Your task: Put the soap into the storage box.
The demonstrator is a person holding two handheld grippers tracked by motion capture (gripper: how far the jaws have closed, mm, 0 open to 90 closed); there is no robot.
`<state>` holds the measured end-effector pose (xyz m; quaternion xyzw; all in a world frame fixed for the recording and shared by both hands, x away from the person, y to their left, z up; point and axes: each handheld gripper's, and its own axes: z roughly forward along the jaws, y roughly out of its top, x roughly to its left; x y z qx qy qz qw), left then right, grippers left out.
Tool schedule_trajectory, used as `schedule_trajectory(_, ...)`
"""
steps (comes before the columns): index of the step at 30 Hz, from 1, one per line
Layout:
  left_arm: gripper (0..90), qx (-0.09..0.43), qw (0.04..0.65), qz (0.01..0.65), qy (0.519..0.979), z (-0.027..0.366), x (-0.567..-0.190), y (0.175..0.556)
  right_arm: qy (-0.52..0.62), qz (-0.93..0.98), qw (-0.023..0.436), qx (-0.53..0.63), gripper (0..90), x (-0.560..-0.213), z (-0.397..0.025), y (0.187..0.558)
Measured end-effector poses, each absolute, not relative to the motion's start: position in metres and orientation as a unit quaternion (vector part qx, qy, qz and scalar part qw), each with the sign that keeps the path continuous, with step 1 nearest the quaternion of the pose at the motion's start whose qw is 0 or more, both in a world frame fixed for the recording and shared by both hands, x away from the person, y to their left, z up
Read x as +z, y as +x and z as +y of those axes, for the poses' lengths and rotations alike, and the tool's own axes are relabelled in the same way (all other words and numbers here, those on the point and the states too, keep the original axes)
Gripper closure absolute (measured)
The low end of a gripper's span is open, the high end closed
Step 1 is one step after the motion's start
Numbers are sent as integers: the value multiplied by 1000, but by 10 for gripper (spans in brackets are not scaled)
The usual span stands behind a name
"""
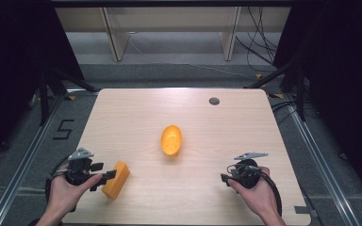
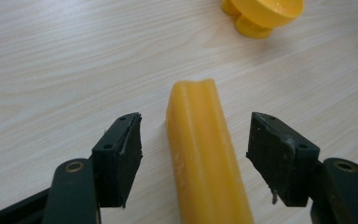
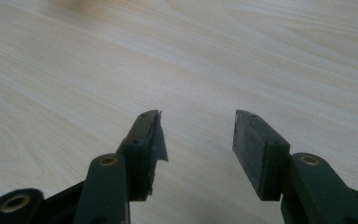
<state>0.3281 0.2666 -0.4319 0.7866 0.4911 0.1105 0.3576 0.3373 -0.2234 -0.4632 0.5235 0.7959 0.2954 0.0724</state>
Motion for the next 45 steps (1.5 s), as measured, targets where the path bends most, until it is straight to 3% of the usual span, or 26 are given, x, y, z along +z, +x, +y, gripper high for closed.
schedule_trajectory(12,334,84,329,513,789,249,-410,352,536,786,77,298,518,-463,-221,335)
schedule_trajectory(21,323,52,255,523,811,240,-408,363,532,793,78,286,517,-462,-220,335)
schedule_trajectory(27,222,51,213,529,820,228,-403,369,531,792,78,291,513,-466,-220,335)
schedule_trajectory(35,398,49,187,541,818,210,-400,378,530,793,78,291,513,-466,-220,335)
schedule_trajectory(45,424,41,117,557,821,200,-416,402,527,796,84,284,512,-467,-220,336)
